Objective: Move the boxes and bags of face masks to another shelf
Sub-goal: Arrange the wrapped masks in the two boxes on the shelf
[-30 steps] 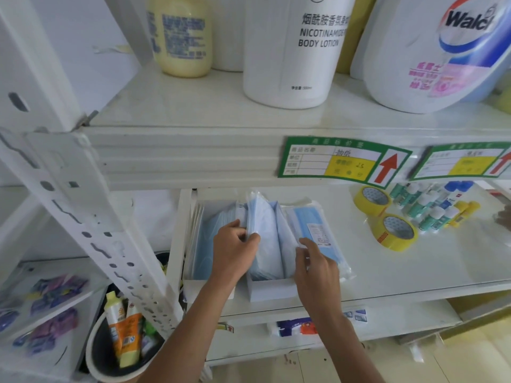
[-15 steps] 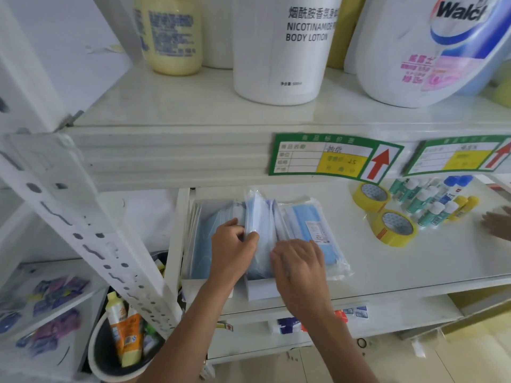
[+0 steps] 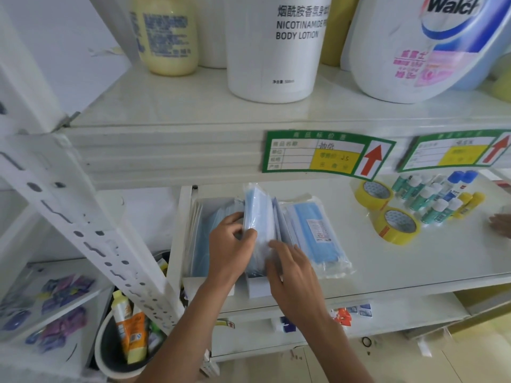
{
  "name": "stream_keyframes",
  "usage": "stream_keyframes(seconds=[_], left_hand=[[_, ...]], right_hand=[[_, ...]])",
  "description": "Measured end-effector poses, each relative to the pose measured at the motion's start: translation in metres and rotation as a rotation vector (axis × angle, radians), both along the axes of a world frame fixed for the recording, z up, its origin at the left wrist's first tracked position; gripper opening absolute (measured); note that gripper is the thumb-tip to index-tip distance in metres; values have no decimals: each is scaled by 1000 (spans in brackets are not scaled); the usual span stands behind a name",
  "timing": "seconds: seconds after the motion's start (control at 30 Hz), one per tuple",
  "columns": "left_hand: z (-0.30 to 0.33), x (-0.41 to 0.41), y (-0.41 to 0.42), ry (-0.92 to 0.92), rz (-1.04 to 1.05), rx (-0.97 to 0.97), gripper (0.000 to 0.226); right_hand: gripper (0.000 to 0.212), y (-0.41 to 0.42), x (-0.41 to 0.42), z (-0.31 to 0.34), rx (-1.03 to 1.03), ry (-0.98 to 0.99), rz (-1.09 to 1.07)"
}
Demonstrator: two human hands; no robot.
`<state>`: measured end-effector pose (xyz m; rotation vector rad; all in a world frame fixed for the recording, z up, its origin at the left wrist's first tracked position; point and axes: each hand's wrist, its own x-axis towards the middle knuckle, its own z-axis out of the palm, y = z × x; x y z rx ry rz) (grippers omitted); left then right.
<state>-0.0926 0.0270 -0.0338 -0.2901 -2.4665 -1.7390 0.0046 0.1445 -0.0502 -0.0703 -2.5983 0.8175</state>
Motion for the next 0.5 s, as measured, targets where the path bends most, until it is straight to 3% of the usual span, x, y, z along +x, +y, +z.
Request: stream_keyframes(seconds=[0.1,0.3,0.4,0.5], left_hand=[[1,1,0,11,-4,-51,26],[14,7,-1,-38,22,40,28],[36,13,-17,13,103,90,46],[58,25,-41,72,233,83,44]], right_hand=[[30,5,0,-3,-47,29,-54],[17,14,-3,-1,-43,67,-134],[19,10,-5,5,-106,138,-169],[20,0,-10,12,-107,217,-134]])
